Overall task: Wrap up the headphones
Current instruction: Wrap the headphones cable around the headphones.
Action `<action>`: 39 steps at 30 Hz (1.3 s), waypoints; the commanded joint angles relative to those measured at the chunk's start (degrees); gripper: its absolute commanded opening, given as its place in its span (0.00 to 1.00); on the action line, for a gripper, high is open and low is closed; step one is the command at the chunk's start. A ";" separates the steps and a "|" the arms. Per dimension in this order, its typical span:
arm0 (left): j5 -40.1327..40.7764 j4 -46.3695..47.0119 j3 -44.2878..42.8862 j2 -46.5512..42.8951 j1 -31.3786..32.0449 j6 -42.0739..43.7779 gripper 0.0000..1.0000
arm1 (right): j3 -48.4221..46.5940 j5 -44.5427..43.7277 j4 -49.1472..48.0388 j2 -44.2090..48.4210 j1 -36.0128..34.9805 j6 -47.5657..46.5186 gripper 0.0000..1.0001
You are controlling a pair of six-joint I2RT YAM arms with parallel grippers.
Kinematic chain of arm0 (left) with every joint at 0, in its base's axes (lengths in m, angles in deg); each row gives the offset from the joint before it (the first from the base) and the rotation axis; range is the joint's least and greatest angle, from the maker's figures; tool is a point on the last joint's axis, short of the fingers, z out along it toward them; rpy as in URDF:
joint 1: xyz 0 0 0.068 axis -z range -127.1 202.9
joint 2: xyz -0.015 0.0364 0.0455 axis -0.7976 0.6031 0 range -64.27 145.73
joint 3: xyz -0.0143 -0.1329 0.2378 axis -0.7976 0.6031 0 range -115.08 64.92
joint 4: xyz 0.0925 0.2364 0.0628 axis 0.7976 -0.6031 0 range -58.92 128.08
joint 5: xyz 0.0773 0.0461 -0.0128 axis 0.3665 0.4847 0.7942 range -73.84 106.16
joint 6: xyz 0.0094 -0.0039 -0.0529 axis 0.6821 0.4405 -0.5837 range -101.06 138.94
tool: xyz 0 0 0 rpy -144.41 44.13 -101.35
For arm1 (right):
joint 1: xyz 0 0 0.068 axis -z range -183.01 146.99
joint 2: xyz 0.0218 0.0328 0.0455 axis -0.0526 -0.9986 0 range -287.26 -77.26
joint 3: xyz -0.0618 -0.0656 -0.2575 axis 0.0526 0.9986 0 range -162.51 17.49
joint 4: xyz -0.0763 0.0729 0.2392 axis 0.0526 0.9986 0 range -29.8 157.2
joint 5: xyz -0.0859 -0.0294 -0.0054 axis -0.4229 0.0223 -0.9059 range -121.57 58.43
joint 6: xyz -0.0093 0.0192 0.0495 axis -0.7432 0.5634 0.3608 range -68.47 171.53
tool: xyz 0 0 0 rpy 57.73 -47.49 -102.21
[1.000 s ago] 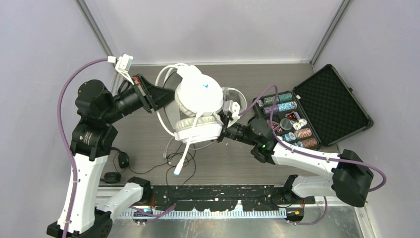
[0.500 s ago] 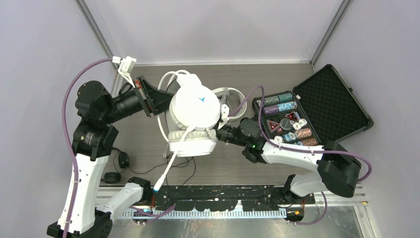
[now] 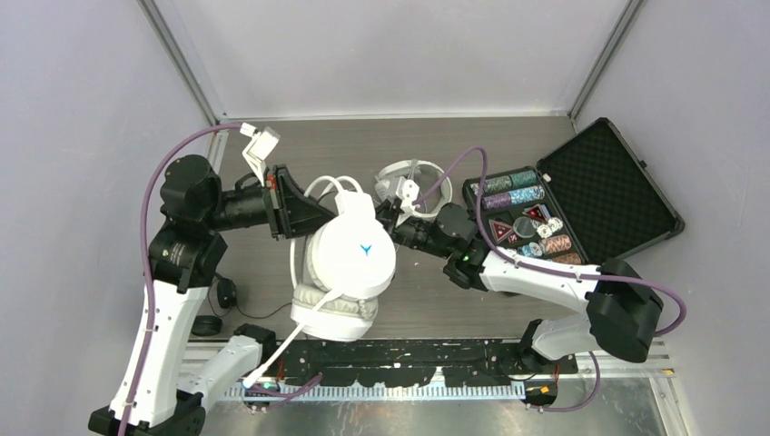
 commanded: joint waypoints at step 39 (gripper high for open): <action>64.00 -42.43 -7.17 10.16 21.62 44.33 0.00 | -25.98 2.71 64.31 7.63 11.39 -8.16 0.01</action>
